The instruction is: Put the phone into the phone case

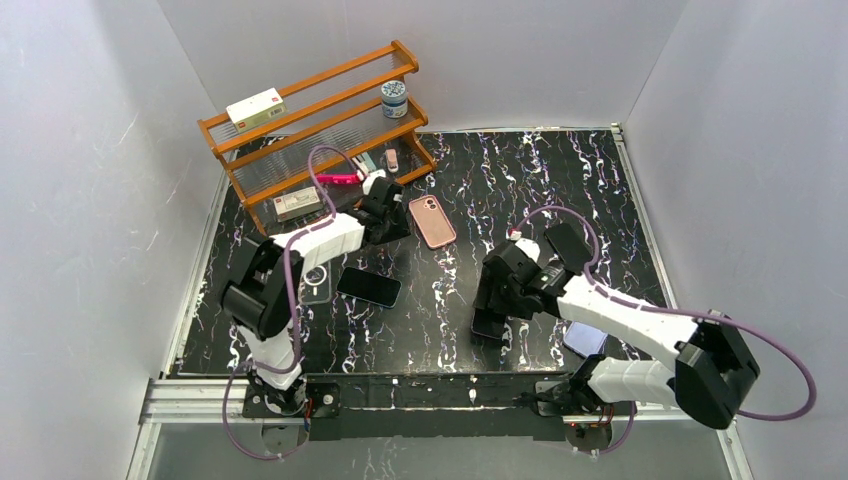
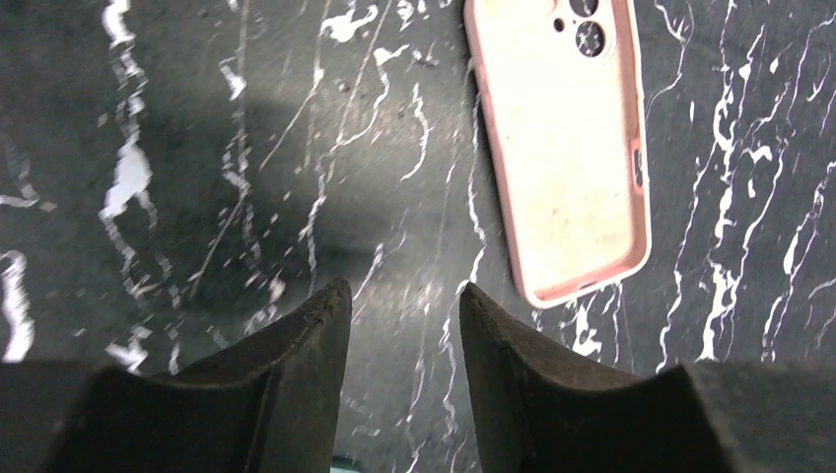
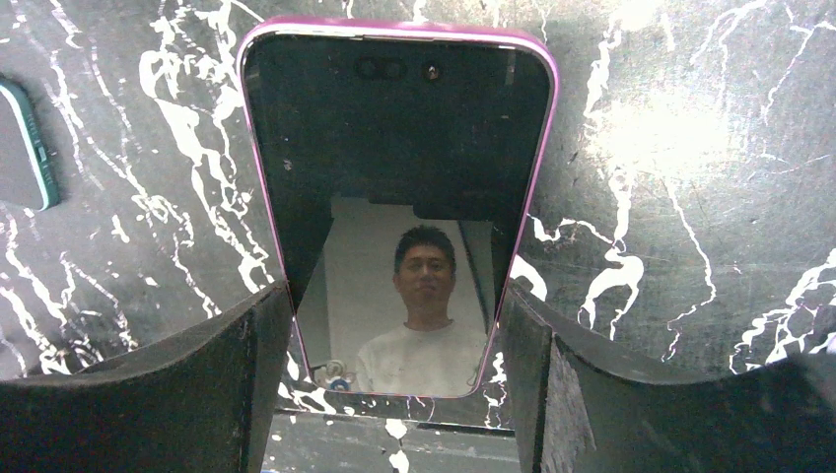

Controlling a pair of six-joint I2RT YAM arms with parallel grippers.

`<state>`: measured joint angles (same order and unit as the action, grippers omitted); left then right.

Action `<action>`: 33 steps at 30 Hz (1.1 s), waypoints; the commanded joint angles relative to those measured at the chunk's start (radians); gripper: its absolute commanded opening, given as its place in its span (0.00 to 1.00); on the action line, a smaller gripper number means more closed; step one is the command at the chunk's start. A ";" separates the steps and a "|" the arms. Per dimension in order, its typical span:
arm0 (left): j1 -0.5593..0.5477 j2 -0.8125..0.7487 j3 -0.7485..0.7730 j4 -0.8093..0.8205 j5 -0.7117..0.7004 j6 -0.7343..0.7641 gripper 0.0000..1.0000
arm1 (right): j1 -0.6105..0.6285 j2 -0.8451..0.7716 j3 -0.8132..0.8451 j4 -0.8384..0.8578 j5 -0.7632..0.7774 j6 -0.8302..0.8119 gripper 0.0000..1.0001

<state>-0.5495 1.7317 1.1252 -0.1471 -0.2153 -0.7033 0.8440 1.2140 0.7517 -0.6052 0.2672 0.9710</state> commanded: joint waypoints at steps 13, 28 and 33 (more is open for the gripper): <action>-0.029 0.248 0.187 0.142 -0.023 -0.045 0.42 | -0.002 -0.180 -0.027 0.049 0.006 -0.004 0.60; -0.040 0.327 0.265 -0.009 0.002 0.017 0.24 | -0.002 -0.219 -0.038 0.028 0.028 0.011 0.60; -0.051 0.299 0.264 -0.048 0.044 0.055 0.12 | -0.002 -0.226 -0.032 0.025 0.029 0.012 0.60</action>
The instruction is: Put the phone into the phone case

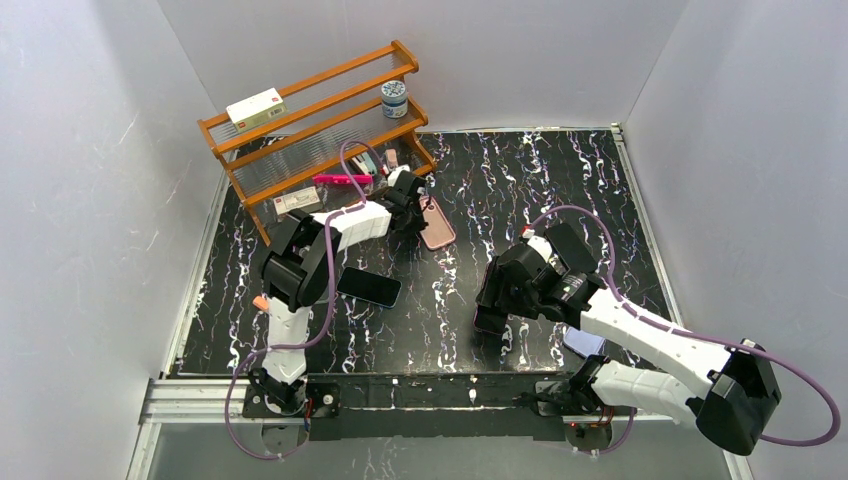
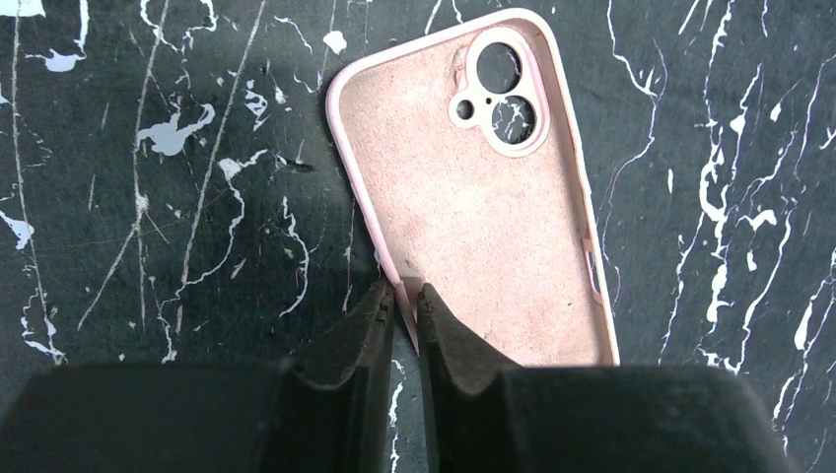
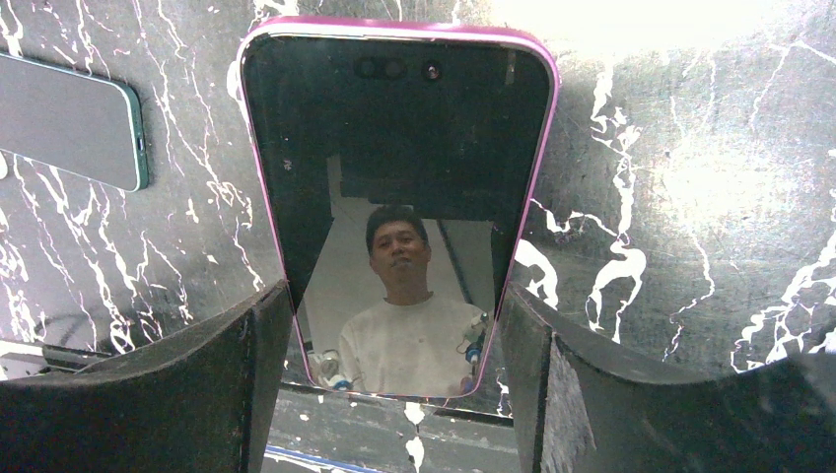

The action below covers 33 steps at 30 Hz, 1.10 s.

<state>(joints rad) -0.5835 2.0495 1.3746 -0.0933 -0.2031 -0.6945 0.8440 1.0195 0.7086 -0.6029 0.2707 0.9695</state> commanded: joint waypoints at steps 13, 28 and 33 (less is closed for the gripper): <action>-0.079 -0.241 -0.157 -0.179 0.088 0.110 0.00 | -0.004 -0.045 0.018 0.050 0.038 -0.005 0.61; -0.165 -0.379 -0.368 -0.121 0.173 -0.116 0.07 | -0.004 -0.014 0.010 0.168 -0.070 -0.001 0.60; -0.167 -0.414 -0.421 -0.034 0.323 -0.163 0.18 | -0.004 0.000 0.019 0.218 -0.118 -0.027 0.61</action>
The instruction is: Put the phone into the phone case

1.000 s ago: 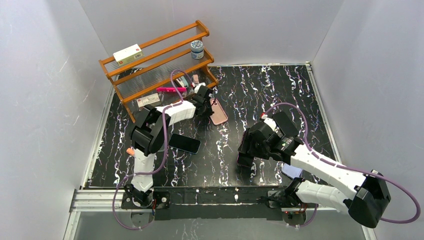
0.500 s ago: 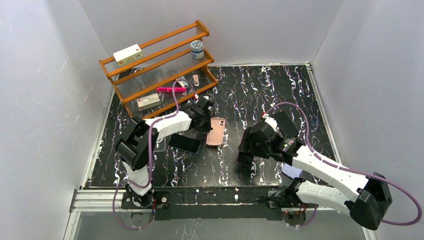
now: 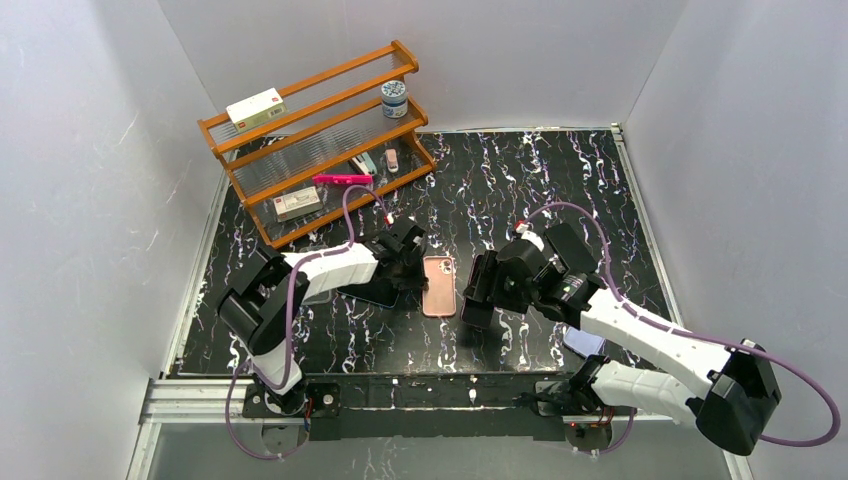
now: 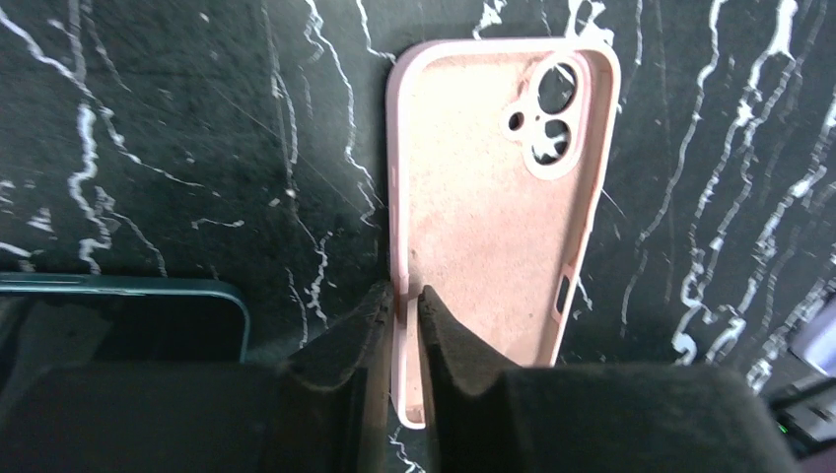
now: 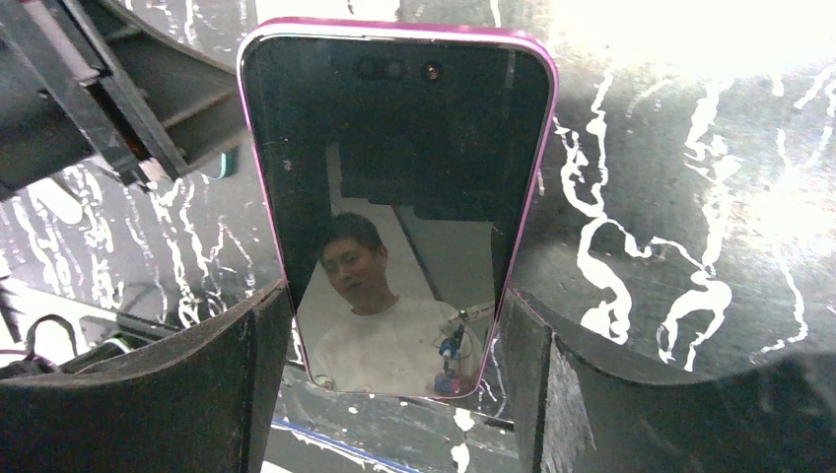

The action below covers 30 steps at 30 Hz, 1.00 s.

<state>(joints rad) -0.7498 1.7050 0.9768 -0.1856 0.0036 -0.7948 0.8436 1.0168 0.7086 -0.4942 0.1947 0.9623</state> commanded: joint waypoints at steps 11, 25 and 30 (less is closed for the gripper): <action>0.130 -0.223 0.011 -0.009 0.252 0.051 0.71 | -0.003 0.023 0.020 0.241 -0.057 -0.088 0.63; 0.404 -0.380 -0.152 -0.014 0.407 0.172 0.98 | -0.003 0.272 0.105 0.478 -0.162 -0.270 0.63; 0.407 -0.421 -0.166 -0.083 0.339 0.265 0.98 | -0.004 0.371 0.142 0.541 -0.183 -0.289 0.64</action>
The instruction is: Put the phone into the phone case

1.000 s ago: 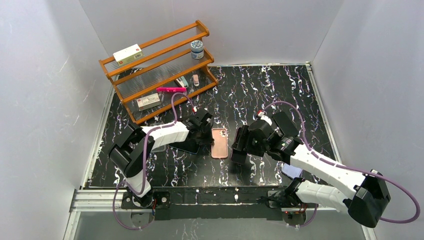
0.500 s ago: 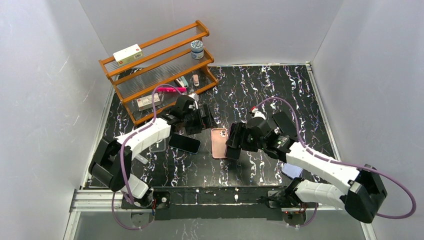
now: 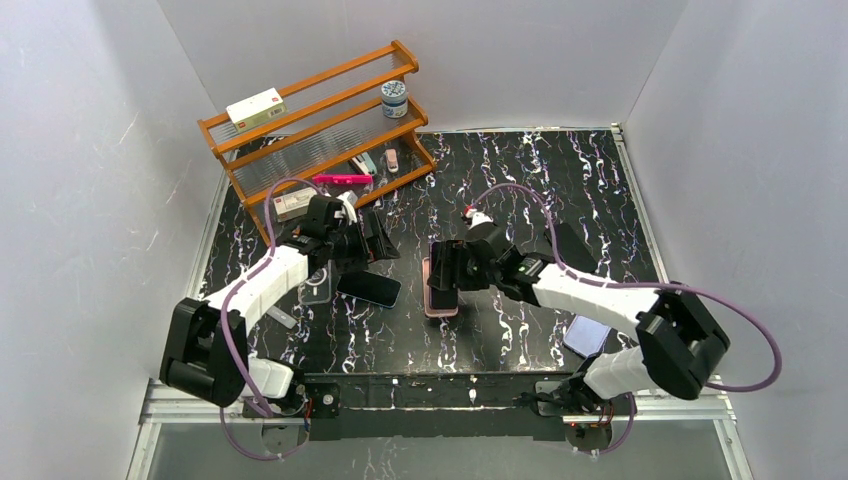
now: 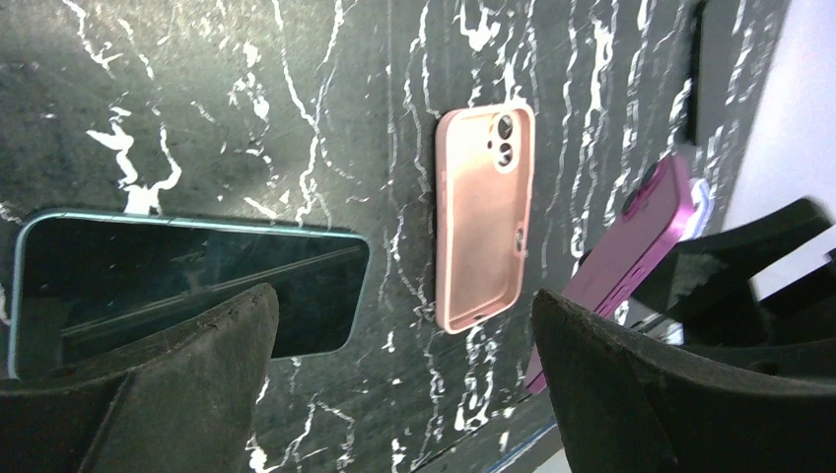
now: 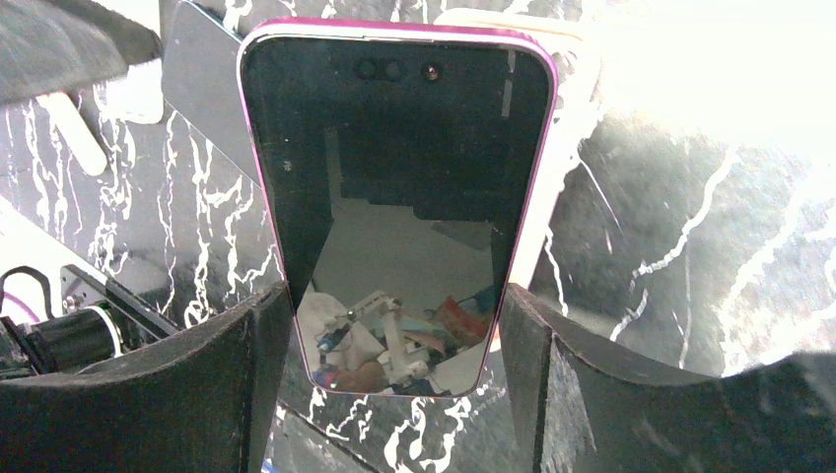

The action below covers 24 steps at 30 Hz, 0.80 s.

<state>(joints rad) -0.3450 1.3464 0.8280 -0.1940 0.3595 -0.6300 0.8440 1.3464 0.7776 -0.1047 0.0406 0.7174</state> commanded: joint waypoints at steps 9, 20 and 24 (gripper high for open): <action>0.003 -0.128 -0.036 -0.110 -0.099 0.144 0.98 | -0.006 0.216 0.146 0.129 -0.034 -0.036 0.65; 0.003 -0.126 -0.033 -0.109 -0.084 0.153 0.92 | -0.008 0.255 0.150 0.034 -0.026 0.021 0.78; 0.003 -0.114 -0.033 -0.102 -0.067 0.147 0.92 | -0.008 0.264 0.169 -0.032 -0.009 0.042 0.85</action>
<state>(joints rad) -0.3450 1.2362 0.7959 -0.2779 0.2768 -0.4915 0.8433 1.6104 0.8875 -0.0887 0.0170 0.7303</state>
